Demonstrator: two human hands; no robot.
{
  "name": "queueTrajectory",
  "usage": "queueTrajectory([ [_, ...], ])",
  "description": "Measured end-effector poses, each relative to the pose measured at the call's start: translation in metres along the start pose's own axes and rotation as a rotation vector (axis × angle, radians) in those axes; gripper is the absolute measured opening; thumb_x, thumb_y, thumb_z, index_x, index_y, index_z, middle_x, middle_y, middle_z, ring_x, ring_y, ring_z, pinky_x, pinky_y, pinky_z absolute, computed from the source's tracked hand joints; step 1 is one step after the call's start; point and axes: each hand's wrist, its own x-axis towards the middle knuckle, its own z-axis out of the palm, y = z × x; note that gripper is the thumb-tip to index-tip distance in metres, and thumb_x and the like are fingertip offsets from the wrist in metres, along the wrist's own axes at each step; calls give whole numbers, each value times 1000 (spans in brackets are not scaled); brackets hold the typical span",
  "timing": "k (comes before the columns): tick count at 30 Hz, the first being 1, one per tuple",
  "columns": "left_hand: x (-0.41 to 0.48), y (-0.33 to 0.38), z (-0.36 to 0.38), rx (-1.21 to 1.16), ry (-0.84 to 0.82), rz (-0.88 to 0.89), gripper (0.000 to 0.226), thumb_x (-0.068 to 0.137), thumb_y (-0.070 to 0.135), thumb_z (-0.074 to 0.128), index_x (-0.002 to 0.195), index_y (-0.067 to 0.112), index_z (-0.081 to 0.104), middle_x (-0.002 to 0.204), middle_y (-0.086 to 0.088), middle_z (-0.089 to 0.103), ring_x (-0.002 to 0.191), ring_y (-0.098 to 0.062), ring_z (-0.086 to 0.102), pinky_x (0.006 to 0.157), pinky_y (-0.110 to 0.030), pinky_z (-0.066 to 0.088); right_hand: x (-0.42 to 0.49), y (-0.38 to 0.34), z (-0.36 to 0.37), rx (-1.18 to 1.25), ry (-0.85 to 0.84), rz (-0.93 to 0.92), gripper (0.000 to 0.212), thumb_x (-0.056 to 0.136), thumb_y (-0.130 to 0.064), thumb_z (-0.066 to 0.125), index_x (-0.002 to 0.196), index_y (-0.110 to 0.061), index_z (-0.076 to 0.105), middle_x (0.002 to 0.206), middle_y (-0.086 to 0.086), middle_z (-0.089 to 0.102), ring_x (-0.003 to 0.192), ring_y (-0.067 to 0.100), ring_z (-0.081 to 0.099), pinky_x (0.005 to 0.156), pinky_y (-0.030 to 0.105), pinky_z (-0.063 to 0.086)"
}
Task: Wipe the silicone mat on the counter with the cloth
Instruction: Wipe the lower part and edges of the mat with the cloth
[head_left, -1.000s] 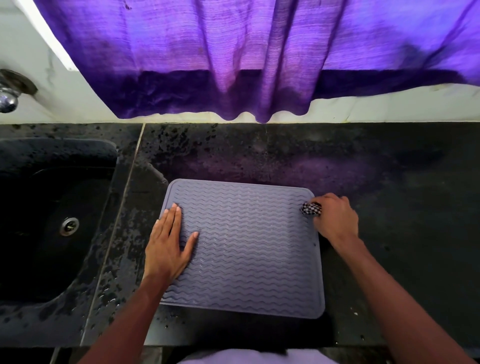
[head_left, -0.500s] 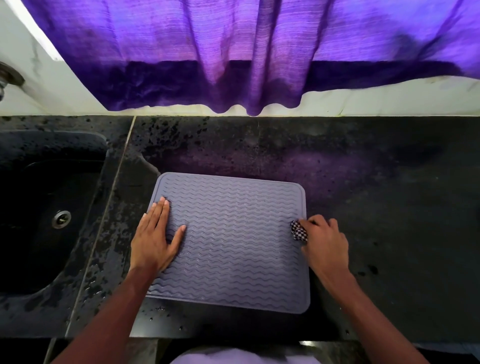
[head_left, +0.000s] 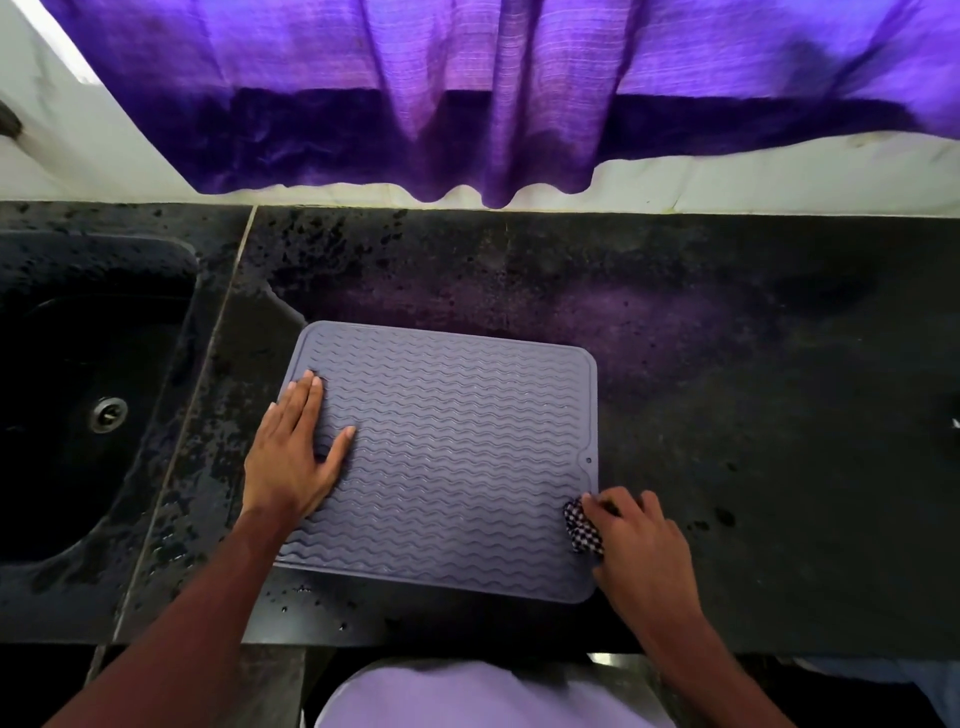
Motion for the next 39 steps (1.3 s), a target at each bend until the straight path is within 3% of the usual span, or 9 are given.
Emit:
queueTrajectory([
  [5,1,0,1,3,0,-6,81,97,61,37,157,7,32,165,-6,29,152,-23,28,125,-42,22,4,4,-27,120,-106,28,45,77,-19,57,117,-39,63,110,-12,57,104,19,52,79,36,52],
  [10,1,-1,0,3,2,-4,81,97,61,37,157,7,32,165,-7,29,152,-23,29,124,-43,23,25,0,-33,205,74,87,56,72,-9,59,121,-36,62,109,-7,62,97,24,53,68,38,53],
  [19,1,-1,0,-8,-14,-10,81,98,62,36,158,9,31,166,-5,27,153,-21,26,124,-45,23,5,-8,-13,66,-28,78,59,67,-18,68,125,-28,59,110,-4,54,104,21,51,66,35,53],
  [23,0,-1,0,-2,-25,-10,81,98,62,35,159,9,29,167,-5,25,153,-21,25,125,-45,22,-12,-7,-5,30,-65,63,58,58,-17,72,115,-27,66,101,-5,58,97,23,54,58,36,54],
  [27,0,-3,1,-2,-29,-12,81,98,62,36,159,9,29,167,-5,25,154,-21,24,125,-45,22,-29,-3,-7,103,-191,19,55,71,-19,58,123,-38,58,109,-13,55,108,16,51,77,32,53],
  [30,0,-3,1,-4,-31,-14,81,98,62,35,159,10,28,167,-5,25,154,-20,23,125,-45,21,-17,9,-19,360,-290,56,46,72,-28,60,113,-48,63,105,-14,65,104,13,61,86,31,51],
  [33,0,-2,0,-8,-32,-14,81,98,62,35,159,10,27,167,-5,24,154,-20,23,125,-45,21,13,12,-34,530,-140,69,45,77,-14,67,115,-39,68,111,-5,68,103,17,62,91,26,47],
  [36,0,-1,0,-9,-33,-16,81,98,63,34,160,10,27,168,-4,23,154,-19,22,126,-44,20,60,8,-47,461,90,44,48,81,-4,65,121,-32,66,110,4,66,97,23,60,87,29,45],
  [39,0,-2,0,-8,-29,-16,81,98,63,34,159,10,27,167,-4,23,154,-20,22,126,-45,20,106,1,-47,357,233,72,49,82,-10,64,128,-29,60,117,6,62,102,29,56,89,40,50],
])
